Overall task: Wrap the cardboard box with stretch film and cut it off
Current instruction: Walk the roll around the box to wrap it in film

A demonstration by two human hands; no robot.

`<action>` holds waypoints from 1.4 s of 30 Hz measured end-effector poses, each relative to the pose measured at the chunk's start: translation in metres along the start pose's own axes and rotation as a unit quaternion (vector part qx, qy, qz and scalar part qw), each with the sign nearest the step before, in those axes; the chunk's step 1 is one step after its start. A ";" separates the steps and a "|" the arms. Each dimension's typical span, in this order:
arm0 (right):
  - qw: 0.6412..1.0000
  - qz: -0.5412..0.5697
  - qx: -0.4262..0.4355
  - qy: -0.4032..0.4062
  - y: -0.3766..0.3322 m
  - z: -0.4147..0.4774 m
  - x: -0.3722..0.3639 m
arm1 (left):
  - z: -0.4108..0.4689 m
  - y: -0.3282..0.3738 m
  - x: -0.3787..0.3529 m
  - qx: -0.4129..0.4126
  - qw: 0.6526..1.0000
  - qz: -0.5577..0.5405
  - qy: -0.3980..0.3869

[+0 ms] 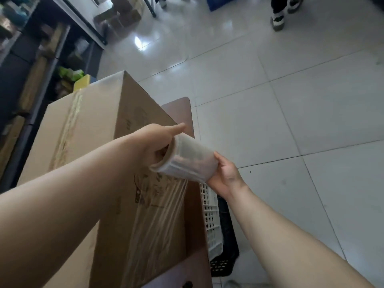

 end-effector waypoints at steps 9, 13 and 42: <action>0.995 -0.086 -0.041 0.035 -0.035 0.034 -0.025 | 0.013 0.037 0.013 -0.047 0.931 0.342 0.117; 0.996 -0.065 -0.062 0.030 -0.037 0.054 -0.031 | 0.022 0.044 0.015 -0.082 0.916 0.382 0.087; 1.000 -0.006 0.014 0.002 -0.077 0.119 -0.088 | 0.096 0.106 0.076 -0.038 0.997 0.067 0.025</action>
Point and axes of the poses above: each hand's wrist, its own z-axis towards the middle knuckle, its own x-axis out of the back of the hand, y = z × x, the point moved 4 cm from there along z, towards the middle knuckle, and after that the axes turned 10 degrees about z, right-handed, at the moved point
